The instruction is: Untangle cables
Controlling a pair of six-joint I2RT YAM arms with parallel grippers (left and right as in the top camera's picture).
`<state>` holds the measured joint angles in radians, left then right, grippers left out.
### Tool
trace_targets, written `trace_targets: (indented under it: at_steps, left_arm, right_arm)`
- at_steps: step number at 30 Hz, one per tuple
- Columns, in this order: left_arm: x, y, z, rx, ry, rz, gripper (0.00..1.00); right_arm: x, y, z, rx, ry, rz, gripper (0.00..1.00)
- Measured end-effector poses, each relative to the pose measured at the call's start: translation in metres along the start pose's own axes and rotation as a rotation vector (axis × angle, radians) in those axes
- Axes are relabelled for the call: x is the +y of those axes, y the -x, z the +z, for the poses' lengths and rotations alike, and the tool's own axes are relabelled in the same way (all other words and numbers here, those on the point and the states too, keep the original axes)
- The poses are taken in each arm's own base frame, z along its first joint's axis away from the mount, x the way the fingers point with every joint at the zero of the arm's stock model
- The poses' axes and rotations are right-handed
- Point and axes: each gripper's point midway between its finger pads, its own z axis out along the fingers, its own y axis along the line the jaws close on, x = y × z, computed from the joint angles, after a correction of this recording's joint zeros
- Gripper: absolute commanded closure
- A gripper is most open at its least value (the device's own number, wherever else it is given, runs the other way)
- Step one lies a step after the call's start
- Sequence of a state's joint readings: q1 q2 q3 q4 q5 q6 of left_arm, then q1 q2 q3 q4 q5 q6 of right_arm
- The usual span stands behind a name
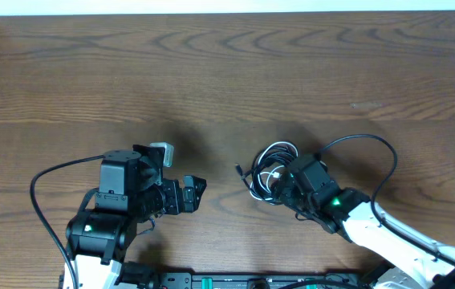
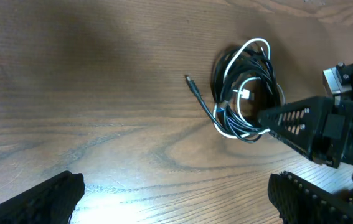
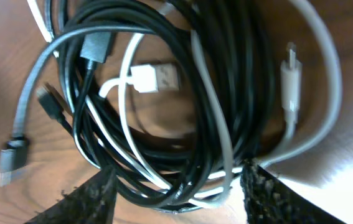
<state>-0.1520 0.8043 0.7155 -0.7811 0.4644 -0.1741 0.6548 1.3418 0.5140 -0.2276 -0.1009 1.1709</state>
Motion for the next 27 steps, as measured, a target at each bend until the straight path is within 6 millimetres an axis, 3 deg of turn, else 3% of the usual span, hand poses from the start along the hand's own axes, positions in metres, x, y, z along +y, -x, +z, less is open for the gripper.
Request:
trace_targets:
  at_steps: [3,5,6,7,13,17,22,27]
  left_arm:
    - [0.0,0.0,0.0,0.0,0.0,0.0,0.0]
    - [0.0,0.0,0.0,0.0,0.0,0.0,0.0]
    - [0.0,0.0,0.0,0.0,0.0,0.0,0.0]
    - [0.0,0.0,0.0,0.0,0.0,0.0,0.0]
    - [0.0,0.0,0.0,0.0,0.0,0.0,0.0]
    - [0.0,0.0,0.0,0.0,0.0,0.0,0.0]
    - [-0.012,0.0,0.0,0.006,-0.069,0.013,0.0]
    - [-0.046,0.004,-0.006,-0.008,-0.262,0.096,0.0]
  right_arm:
    - [0.004,0.003,0.004,-0.009,0.015,0.002,0.61]
    - [0.004,0.003,0.007,-0.01,0.012,-0.001,0.88]
    - [0.003,0.003,0.008,-0.009,0.01,-0.003,0.97]
    - [0.001,0.003,0.01,-0.01,0.0,0.002,0.99]
    - [0.003,0.007,0.01,-0.027,0.007,-0.004,0.99]
    - [0.024,0.01,0.009,-0.036,0.089,-0.076,0.98]
    - [0.083,0.012,-0.018,-0.005,0.223,-0.326,0.98]
    - [0.158,0.03,-0.089,-0.1,0.366,-0.581,0.98]
